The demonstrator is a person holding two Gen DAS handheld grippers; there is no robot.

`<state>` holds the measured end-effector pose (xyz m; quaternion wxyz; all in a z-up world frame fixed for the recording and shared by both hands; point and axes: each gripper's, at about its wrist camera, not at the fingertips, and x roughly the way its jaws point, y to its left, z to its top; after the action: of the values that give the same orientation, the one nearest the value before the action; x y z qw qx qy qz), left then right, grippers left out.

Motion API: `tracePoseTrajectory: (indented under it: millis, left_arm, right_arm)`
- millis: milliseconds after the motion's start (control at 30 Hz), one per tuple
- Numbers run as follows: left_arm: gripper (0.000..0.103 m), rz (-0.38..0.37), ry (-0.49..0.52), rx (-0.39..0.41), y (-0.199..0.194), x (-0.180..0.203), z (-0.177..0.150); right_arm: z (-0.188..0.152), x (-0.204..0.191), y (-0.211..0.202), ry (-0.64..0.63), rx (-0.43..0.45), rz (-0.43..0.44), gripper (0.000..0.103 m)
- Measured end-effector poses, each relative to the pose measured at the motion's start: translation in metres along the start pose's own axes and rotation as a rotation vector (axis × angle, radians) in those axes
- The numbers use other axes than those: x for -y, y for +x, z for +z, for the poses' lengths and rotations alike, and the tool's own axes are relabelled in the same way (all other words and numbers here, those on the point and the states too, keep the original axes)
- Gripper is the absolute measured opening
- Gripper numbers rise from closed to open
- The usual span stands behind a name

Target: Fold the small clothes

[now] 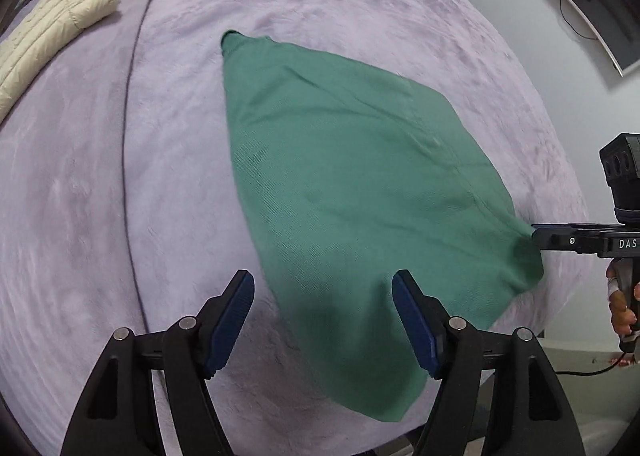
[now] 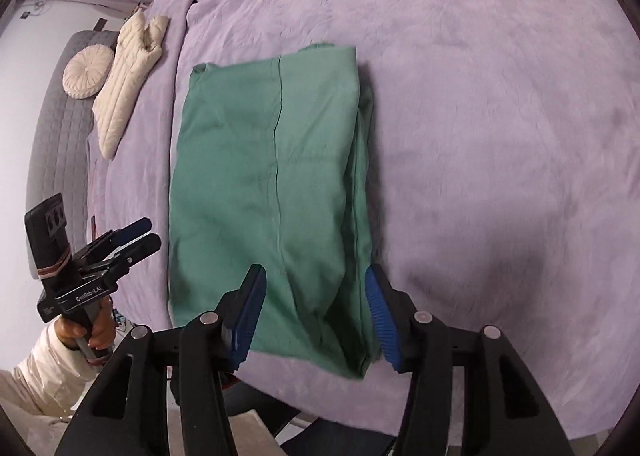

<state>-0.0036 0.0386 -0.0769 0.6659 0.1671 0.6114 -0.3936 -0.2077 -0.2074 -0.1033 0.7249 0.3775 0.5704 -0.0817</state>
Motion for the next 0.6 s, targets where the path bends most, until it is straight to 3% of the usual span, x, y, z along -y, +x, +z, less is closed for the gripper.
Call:
tracePoseTrajectory:
  millis: [67, 100, 200, 300, 467, 600]
  left_arm:
    - [0.073, -0.003, 0.002, -0.034, 0.009, 0.01, -0.01]
    - [0.073, 0.001, 0.017, -0.05, 0.016, 0.014, -0.015]
    - [0.073, 0.071, 0.091, -0.083, 0.036, 0.02, -0.035]
    - [0.076, 0.032, 0.056, -0.076, 0.038, 0.014, -0.047]
    - [0.078, 0.037, 0.034, -0.081, 0.038, 0.018, -0.053]
    - [0.078, 0.061, 0.018, -0.072, 0.033, 0.021, -0.057]
  right_arm:
    - [-0.015, 0.002, 0.009, 0.011, -0.034, -0.024, 0.03]
    - [-0.021, 0.003, 0.015, 0.026, -0.055, -0.034, 0.004]
    - [-0.034, -0.004, 0.018, 0.038, -0.044, -0.025, 0.004]
    - [-0.039, 0.001, 0.02, 0.051, -0.018, -0.078, 0.004]
    - [-0.047, 0.042, 0.047, 0.168, -0.046, -0.091, 0.004]
    - [-0.054, 0.038, 0.024, 0.205, -0.009, -0.092, 0.004]
